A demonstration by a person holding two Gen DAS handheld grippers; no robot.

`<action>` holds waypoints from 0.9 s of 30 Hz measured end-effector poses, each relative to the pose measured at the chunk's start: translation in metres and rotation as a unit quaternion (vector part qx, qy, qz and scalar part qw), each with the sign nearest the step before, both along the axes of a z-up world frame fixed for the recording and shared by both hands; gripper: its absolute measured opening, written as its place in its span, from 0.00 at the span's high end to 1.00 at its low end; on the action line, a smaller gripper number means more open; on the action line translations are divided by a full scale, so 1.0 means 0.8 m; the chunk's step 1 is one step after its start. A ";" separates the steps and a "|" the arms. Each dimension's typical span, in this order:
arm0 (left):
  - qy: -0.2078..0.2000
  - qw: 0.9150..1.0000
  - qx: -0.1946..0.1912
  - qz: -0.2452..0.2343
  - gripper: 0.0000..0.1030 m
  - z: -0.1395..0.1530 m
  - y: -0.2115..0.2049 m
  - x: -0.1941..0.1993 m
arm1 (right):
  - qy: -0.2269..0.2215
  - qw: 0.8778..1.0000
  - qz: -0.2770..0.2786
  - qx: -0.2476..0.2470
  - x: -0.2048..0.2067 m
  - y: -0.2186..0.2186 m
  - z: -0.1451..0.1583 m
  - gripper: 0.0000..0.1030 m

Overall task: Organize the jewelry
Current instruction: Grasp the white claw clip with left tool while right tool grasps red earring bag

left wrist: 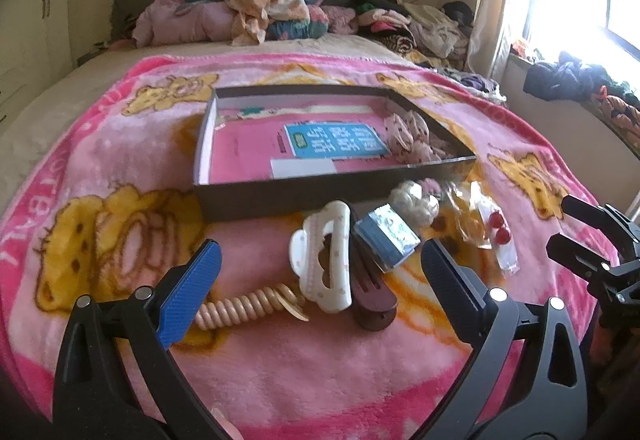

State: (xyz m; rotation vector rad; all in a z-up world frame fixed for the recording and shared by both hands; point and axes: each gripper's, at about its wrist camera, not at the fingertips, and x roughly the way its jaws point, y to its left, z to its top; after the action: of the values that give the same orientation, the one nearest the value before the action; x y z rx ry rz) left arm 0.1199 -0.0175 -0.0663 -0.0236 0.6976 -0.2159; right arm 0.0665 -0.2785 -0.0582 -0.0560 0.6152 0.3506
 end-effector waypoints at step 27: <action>0.080 0.996 -0.038 -0.017 0.64 -0.047 0.002 0.050 | 0.103 0.995 -0.008 0.013 0.050 -0.002 -0.066 0.60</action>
State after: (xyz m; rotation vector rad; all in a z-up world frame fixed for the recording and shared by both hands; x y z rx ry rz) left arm 0.1603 -0.0162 -0.1039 -0.1025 0.8490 -0.2753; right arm 0.1064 -0.2799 -0.1110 0.0103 0.8141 0.3504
